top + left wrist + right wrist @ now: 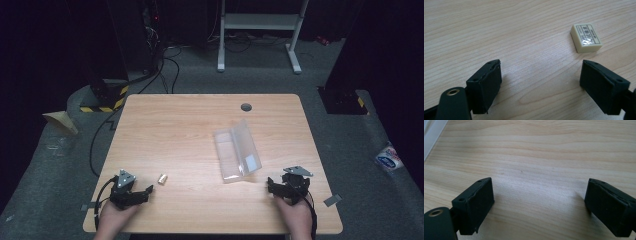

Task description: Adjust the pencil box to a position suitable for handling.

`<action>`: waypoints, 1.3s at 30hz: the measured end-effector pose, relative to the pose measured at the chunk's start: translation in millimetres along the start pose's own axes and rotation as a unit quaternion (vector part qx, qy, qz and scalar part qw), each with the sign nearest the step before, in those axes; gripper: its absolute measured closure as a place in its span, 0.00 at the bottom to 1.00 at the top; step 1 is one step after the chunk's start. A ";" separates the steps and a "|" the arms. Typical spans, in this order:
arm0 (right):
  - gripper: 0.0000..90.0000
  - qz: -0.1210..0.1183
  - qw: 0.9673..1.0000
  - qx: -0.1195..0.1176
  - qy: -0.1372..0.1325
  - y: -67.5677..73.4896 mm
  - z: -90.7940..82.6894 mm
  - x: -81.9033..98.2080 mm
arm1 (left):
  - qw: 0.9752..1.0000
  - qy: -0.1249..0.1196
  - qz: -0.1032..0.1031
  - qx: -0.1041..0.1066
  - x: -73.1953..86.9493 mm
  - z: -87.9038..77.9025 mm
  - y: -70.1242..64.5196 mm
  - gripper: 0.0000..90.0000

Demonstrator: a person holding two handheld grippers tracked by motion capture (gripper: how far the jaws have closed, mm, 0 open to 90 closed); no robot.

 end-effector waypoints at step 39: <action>0.32 -0.004 0.998 -0.018 -0.054 -2.2 -19.0 -21.9 | 1.000 0.002 0.004 -0.002 6.1 -6.7 2.8 0.17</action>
Point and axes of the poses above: each handheld gripper's, and its own axes: z roughly forward along the jaws, x roughly out of its underside, y roughly to its left, the point moved 8 cm from there along z, roughly forward along the jaws, and after that the axes turned 5 degrees about -z, right-handed, at the moved point
